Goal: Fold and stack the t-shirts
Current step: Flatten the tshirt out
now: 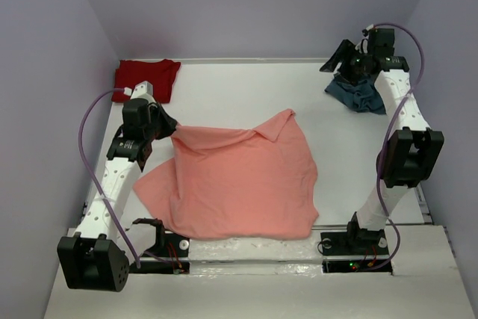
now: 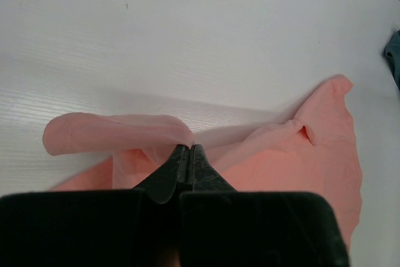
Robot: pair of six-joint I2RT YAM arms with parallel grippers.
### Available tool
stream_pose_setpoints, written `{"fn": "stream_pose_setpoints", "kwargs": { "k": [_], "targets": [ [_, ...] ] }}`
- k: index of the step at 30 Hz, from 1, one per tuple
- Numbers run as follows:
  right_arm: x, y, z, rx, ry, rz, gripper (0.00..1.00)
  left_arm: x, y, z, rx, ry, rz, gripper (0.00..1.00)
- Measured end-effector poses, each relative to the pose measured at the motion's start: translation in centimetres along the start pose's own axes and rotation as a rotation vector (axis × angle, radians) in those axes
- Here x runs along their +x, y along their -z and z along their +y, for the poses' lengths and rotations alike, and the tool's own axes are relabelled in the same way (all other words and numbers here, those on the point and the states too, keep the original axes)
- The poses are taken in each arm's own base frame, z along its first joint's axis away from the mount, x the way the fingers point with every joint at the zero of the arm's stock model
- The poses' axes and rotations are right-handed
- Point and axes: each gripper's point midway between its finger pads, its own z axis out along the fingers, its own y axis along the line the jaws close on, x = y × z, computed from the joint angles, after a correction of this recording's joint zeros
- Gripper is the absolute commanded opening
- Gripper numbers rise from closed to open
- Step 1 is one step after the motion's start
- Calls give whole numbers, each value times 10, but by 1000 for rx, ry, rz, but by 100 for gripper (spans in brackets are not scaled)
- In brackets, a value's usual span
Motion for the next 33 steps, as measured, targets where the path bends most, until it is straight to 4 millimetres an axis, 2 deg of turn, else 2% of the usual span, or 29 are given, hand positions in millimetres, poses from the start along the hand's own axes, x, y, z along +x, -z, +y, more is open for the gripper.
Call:
{"fn": "stream_pose_setpoints", "kwargs": {
  "k": [6,12,19,22,27,33],
  "targets": [
    [67,-15,5,-102,-72,208,69,3,-5,2,-7,1,14,0],
    [109,-24,0,-118,-100,315,65,3,-7,2,-7,1,15,0],
    [142,-35,6,-140,-79,371,63,3,-7,2,-7,1,14,0],
    [162,-45,8,-142,-69,414,63,3,-7,2,-6,0,14,0],
    [184,-67,4,-135,-64,457,63,2,-7,2,-7,0,13,0],
    [192,-88,-10,-107,-72,471,62,2,-7,2,-6,-9,12,0]
  ]
}}
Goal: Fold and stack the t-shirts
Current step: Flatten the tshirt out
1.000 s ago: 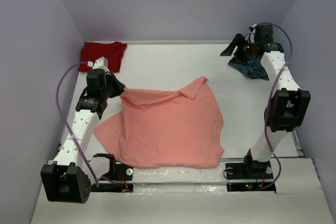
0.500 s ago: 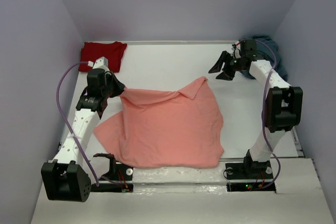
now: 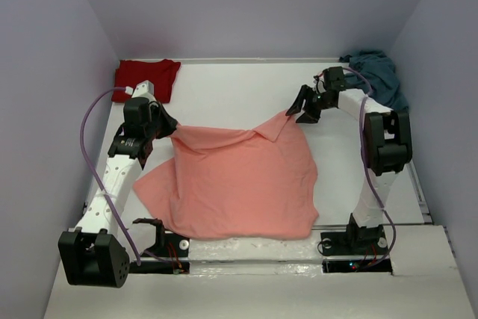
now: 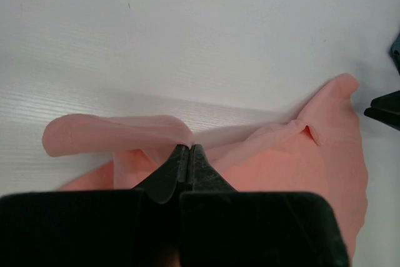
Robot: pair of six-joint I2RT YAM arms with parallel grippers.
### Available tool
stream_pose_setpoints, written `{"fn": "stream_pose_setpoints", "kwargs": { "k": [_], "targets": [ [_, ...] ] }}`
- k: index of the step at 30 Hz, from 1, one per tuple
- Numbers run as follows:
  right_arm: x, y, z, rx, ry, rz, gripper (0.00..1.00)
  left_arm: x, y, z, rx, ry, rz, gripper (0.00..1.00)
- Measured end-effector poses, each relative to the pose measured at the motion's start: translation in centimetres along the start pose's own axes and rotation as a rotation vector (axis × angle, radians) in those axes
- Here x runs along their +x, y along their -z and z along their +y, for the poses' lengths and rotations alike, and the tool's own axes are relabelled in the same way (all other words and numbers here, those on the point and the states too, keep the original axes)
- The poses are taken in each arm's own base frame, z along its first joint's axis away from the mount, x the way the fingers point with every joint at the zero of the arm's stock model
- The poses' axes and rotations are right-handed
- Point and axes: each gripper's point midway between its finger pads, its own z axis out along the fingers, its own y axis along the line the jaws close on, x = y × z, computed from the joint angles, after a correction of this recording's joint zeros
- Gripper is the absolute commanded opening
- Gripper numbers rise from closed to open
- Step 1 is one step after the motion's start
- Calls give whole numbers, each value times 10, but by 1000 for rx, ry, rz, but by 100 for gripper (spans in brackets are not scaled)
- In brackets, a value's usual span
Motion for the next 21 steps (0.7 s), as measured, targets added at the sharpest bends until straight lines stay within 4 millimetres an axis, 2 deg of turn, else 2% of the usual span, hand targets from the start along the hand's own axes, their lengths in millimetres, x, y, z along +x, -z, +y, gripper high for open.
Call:
{"fn": "stream_pose_setpoints", "kwargs": {
  "k": [9,21],
  "targets": [
    [-23,-20,-8,17,17,-28,62,-2,1,0,-1,-8,-1,0],
    [-40,-34,-17,50,38,-62,63,0,2,2,-13,-12,6,0]
  ]
}}
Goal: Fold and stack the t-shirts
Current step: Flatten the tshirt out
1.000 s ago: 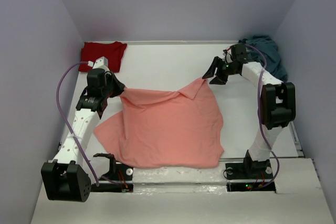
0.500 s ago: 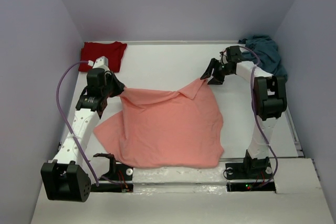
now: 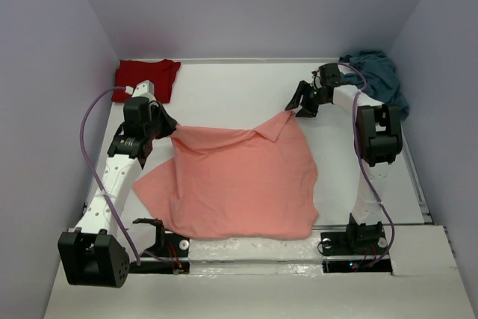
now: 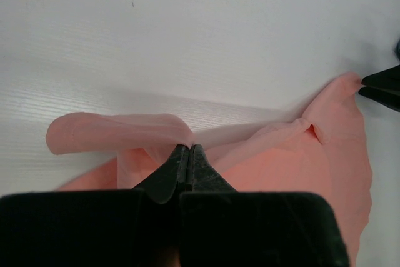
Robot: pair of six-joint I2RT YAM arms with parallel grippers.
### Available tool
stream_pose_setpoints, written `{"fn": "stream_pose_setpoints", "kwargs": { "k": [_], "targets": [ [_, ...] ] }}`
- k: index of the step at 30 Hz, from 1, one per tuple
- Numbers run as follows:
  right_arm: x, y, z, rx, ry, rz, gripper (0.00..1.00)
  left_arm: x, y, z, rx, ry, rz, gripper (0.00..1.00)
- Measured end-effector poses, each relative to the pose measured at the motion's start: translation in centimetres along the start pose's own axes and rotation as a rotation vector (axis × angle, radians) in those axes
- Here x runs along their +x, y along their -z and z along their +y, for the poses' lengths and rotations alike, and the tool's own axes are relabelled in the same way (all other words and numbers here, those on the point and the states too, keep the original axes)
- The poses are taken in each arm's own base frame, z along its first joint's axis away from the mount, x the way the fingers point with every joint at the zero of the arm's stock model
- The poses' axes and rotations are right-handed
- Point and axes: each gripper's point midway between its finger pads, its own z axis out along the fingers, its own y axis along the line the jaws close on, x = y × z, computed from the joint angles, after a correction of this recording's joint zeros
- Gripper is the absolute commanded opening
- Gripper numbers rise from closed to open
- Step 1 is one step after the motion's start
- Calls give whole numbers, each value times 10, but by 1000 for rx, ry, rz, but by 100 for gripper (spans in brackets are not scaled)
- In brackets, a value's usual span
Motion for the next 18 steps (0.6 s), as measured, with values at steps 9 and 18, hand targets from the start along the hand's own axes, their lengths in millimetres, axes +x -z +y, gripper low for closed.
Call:
{"fn": "stream_pose_setpoints", "kwargs": {
  "k": [9,18],
  "targets": [
    [0,-11,-11,25,-4,7,33,0,0,0,-1,0,0,0],
    [-7,-25,-15,26,-17,3,0,-1,1,0,-4,0,1,0]
  ]
}}
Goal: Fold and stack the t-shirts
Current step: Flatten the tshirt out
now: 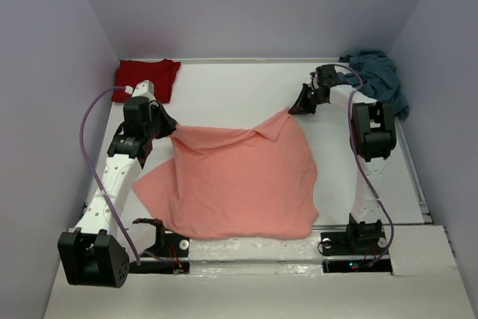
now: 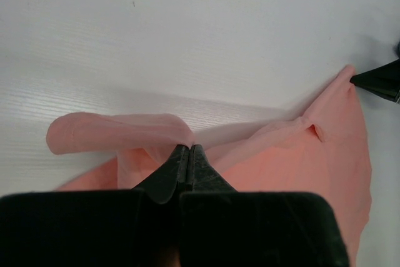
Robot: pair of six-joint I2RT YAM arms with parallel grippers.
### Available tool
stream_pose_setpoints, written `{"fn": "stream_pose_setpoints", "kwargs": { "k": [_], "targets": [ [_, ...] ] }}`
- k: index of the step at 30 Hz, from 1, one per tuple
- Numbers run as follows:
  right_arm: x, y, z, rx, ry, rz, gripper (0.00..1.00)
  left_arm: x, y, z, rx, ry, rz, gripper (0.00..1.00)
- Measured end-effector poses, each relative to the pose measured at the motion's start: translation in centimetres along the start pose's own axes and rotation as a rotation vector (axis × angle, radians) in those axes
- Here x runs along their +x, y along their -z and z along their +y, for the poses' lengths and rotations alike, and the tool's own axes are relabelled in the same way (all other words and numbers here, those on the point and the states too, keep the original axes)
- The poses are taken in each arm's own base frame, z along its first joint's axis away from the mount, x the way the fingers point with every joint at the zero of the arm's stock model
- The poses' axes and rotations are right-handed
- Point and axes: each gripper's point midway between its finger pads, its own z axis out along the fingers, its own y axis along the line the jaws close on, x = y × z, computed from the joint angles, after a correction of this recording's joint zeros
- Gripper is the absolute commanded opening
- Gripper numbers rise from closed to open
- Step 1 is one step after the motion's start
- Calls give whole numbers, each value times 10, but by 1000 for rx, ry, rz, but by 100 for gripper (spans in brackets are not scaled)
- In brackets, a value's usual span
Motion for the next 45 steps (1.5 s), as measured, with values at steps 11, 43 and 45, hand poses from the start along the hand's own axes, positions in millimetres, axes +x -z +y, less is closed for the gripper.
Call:
{"fn": "stream_pose_setpoints", "kwargs": {
  "k": [11,43,45],
  "targets": [
    [-28,14,17,3,68,-60,0,0,0,0,0,1,0,10],
    [-63,75,-21,202,81,-177,0,51,-43,30,-80,72,183,69],
    [-63,75,-22,203,80,-175,0,61,-54,39,-90,119,213,70]
  ]
}}
